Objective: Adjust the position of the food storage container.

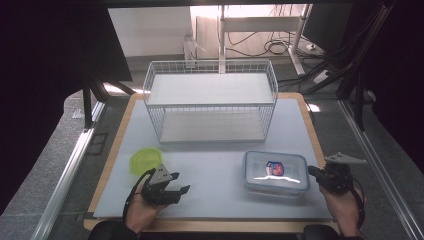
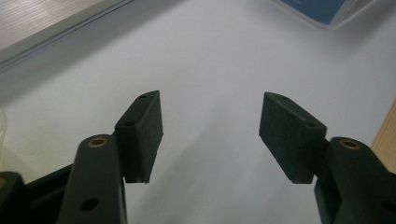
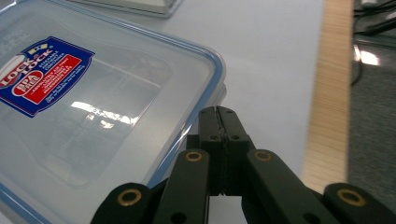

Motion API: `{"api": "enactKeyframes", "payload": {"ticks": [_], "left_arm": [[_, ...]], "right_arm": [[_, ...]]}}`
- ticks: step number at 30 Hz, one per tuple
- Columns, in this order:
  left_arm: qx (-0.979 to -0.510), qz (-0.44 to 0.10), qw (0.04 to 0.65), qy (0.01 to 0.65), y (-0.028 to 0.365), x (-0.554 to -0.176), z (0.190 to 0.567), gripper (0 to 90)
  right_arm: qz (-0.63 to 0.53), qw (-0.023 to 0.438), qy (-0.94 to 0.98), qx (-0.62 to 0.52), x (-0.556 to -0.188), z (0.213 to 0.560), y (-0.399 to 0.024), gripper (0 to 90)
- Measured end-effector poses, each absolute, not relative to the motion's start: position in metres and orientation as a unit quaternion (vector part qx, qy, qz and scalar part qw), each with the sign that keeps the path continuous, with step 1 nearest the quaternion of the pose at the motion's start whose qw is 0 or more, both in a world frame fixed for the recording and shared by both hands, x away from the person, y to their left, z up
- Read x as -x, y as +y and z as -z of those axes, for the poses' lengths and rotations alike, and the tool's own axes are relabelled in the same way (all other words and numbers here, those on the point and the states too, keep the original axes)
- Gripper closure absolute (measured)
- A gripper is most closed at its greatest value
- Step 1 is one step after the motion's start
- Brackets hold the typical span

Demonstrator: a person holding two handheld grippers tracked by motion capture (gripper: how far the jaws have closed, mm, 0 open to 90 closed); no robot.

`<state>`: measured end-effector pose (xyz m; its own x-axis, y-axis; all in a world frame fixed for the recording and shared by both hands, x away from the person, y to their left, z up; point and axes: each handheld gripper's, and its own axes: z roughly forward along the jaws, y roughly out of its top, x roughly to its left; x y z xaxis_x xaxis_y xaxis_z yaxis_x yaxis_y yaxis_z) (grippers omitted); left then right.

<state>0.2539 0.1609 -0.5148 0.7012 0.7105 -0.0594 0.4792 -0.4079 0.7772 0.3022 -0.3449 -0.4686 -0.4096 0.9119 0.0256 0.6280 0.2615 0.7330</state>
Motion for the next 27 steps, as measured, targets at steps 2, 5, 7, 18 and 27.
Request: {"api": "enactKeyframes", "payload": {"ticks": [2, 5, 7, 18, 27], "left_arm": [[-0.828, -0.14, 0.406, 0.361, 0.161, -0.255, 0.515, 42.3], [-0.827, -0.141, 0.407, 0.361, 0.161, -0.255, 0.514, 43.2], [-0.826, -0.143, 0.407, 0.362, 0.162, -0.255, 0.514, 43.4], [-0.823, -0.152, 0.406, 0.368, 0.167, -0.257, 0.513, 45.9], [-0.82, -0.164, 0.401, 0.374, 0.176, -0.256, 0.511, 47.7]], "right_arm": [[-0.345, 0.202, 0.772, -0.495, -0.304, 0.469, -0.337, 90.0], [-0.347, 0.193, 0.781, -0.482, -0.307, 0.469, -0.324, 90.0], [-0.35, 0.188, 0.786, -0.474, -0.308, 0.47, -0.315, 90.0], [-0.368, 0.151, 0.814, -0.424, -0.32, 0.474, -0.258, 90.0], [-0.36, 0.14, 0.837, -0.387, -0.333, 0.473, -0.218, 90.0]]}}
